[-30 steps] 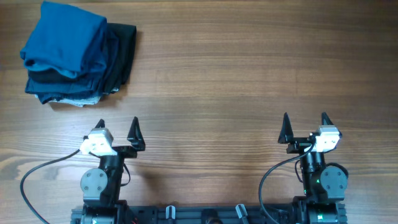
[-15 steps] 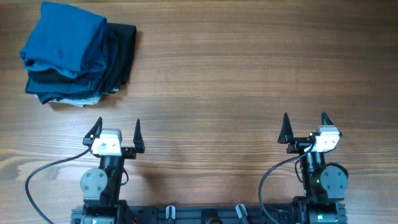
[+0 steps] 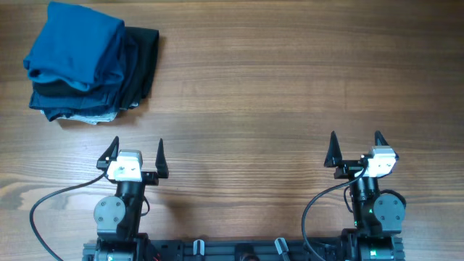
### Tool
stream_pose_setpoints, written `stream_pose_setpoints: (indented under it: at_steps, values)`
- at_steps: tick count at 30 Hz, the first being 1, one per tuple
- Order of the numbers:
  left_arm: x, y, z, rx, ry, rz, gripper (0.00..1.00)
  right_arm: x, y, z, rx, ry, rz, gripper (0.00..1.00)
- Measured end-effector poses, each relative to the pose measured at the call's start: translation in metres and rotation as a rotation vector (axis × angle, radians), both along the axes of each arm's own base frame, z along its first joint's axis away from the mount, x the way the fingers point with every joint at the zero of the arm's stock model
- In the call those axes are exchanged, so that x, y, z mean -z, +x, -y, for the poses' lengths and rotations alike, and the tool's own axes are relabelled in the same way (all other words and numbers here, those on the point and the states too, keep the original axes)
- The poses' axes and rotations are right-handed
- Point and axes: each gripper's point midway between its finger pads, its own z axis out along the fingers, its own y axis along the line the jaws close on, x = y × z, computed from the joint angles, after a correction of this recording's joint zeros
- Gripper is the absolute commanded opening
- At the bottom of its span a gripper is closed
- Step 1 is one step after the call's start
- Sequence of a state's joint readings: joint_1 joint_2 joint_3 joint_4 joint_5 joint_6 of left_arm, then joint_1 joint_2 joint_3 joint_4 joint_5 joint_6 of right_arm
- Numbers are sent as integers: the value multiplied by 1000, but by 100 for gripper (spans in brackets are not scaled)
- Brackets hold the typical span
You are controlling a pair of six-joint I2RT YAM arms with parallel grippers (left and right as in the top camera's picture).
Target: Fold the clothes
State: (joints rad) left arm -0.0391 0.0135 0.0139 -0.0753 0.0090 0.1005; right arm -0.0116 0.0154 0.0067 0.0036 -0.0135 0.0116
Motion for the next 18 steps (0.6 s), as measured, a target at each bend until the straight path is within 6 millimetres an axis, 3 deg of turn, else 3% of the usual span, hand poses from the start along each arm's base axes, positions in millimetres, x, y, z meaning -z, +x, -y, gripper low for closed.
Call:
stream_pose_setpoints:
  at_steps: [6, 18]
  values:
    - [0, 0, 0, 0, 0, 0, 100, 0, 0, 0, 0, -10, 0, 100]
    - [0, 0, 0, 0, 0, 0, 100, 0, 0, 0, -1, -190, 0, 100]
